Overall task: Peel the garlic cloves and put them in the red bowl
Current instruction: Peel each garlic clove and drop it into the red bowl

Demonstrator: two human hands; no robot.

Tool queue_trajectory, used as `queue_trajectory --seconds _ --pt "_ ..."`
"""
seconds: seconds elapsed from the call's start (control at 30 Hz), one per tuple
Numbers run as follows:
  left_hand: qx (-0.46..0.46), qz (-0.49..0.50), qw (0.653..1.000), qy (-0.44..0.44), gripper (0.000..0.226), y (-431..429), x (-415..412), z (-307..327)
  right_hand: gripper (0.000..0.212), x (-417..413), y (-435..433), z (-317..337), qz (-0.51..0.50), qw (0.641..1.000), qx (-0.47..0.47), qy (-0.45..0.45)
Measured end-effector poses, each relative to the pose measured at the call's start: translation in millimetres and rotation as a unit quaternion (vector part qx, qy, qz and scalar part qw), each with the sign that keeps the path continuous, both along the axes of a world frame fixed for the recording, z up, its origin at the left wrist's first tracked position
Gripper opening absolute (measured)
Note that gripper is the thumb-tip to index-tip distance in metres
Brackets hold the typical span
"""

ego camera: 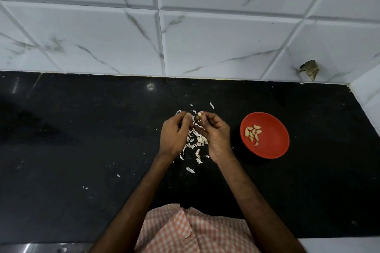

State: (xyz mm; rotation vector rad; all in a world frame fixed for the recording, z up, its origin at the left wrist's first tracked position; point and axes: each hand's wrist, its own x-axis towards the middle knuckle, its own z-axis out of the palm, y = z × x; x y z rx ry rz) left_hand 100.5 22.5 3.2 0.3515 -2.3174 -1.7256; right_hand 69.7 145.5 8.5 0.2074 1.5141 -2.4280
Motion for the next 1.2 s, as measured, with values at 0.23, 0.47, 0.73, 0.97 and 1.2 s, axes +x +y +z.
queue_trajectory --seconds 0.23,0.47,0.73,0.97,1.2 --pt "-0.081 0.012 0.996 -0.029 0.019 -7 -4 -15 0.011 -2 4 -2 -0.009 1.000 0.026 -0.001" --pt "0.131 -0.047 0.989 0.043 0.020 -5 -7 -8 0.009 -3 3 -2 -0.008 0.999 0.040 0.014" --pt "0.269 0.007 0.963 -0.005 0.003 2 -2 1 0.014 -2 6 -2 0.045 0.974 0.183 0.124" --pt "0.282 0.000 0.959 -0.015 0.007 2 0 1 0.005 -4 8 1 0.032 0.839 0.436 0.324" --pt "0.278 -0.006 0.960 -0.025 0.008 2 0 -1 0.007 -9 12 2 0.060 0.848 0.435 0.296"
